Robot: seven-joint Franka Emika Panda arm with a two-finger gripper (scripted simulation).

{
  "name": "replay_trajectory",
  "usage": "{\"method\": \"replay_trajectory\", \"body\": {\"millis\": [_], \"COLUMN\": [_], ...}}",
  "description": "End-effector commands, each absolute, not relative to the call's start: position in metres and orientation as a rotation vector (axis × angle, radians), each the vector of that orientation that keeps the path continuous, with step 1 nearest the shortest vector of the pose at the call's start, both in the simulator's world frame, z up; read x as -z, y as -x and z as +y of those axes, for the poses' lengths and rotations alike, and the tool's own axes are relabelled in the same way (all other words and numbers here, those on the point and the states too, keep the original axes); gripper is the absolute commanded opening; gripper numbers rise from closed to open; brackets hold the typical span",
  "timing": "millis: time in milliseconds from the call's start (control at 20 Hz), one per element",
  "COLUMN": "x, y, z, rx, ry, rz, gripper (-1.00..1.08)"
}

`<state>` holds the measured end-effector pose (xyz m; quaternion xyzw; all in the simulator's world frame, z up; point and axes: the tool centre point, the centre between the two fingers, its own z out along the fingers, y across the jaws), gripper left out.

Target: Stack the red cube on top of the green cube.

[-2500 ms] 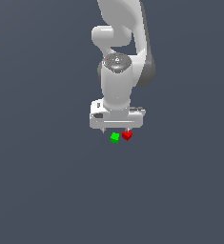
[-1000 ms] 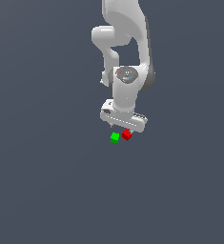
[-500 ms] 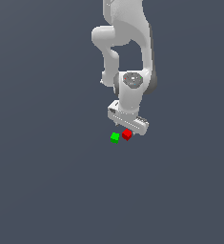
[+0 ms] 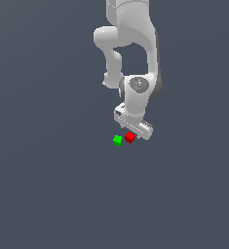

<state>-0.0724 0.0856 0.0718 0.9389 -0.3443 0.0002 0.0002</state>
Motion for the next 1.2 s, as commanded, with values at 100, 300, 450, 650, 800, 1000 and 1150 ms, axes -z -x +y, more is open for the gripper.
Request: {"method": "replay_trajectory", "body": {"millis": [100, 300, 450, 650, 800, 1000, 1150], "x": [-0.07, -0.068, -0.06, -0.041, -0.029, -0.021, -0.02], "y": [0.073, 0.073, 0.073, 0.074, 0.074, 0.073, 0.073], "z": [0.088, 0.087, 0.087, 0.087, 0.087, 0.088, 0.087], "rx": [0.0, 0.0, 0.0, 0.0, 0.0, 0.0, 0.0], "ry": [-2.942, -2.944, -2.944, -2.943, -2.942, -2.942, -2.942], "rz": [-1.101, -1.096, -1.097, -1.099, -1.101, -1.101, -1.102], "gripper": [1.0, 1.0, 1.0, 1.0, 1.0, 1.0, -1.0]}}
